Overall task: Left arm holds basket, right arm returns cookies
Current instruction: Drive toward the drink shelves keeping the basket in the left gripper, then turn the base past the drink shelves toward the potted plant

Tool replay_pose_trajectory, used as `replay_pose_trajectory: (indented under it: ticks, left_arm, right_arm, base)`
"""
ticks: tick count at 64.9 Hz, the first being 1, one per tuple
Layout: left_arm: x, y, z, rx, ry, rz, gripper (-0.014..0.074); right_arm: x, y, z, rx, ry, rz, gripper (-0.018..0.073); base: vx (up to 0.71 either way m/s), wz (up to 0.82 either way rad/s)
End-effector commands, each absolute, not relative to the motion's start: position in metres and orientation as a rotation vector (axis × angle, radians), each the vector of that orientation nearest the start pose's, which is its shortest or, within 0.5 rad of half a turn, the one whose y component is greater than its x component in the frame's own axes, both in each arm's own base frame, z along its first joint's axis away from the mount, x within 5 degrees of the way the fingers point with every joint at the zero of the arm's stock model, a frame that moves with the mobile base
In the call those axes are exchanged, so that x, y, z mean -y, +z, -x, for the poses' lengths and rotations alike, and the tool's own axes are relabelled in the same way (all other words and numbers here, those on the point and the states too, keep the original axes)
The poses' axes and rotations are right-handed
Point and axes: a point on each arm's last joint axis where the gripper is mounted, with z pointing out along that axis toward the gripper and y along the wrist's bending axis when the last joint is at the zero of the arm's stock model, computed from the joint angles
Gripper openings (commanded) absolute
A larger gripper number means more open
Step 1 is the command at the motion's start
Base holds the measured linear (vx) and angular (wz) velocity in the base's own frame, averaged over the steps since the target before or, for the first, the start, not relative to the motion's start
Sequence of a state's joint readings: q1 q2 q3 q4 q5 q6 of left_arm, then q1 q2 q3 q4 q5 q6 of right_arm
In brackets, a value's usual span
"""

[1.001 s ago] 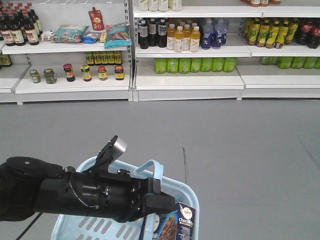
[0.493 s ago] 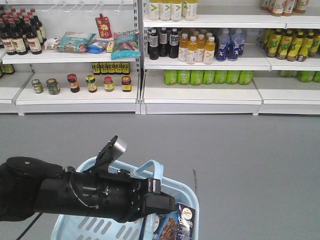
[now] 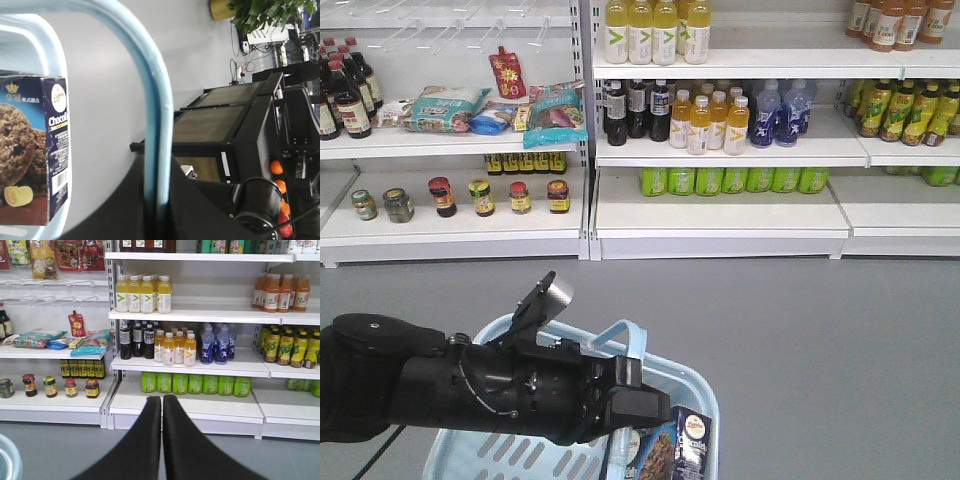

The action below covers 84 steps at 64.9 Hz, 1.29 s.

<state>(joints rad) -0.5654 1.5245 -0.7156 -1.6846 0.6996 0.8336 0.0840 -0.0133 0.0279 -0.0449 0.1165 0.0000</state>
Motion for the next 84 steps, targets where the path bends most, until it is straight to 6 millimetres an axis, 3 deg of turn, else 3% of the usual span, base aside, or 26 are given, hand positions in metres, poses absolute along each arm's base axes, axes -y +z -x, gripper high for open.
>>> replay_pose_trajectory:
  ticks: [1, 52, 84]
  left_arm:
    - [0.2057, 0.2410, -0.2100, -2.376, -1.631, -0.028, -0.0006]
    - [0.2057, 0.2410, -0.2100, -2.376, -1.631, -0.028, -0.0006]
    - [0.2057, 0.2410, -0.2100, -2.376, -1.631, -0.028, -0.0006]
  right_arm:
    - [-0.0043, 0.2002, -0.0558, -1.532, 0.024, 0.098, -0.0008]
    - [-0.0043, 0.2002, -0.0558, -1.532, 0.024, 0.098, -0.0008]
    - [-0.0043, 0.2002, -0.0558, -1.532, 0.024, 0.098, -0.0008]
  base:
    - [0.36, -0.06]
    - [0.32, -0.03]
    - [0.20, -0.44]
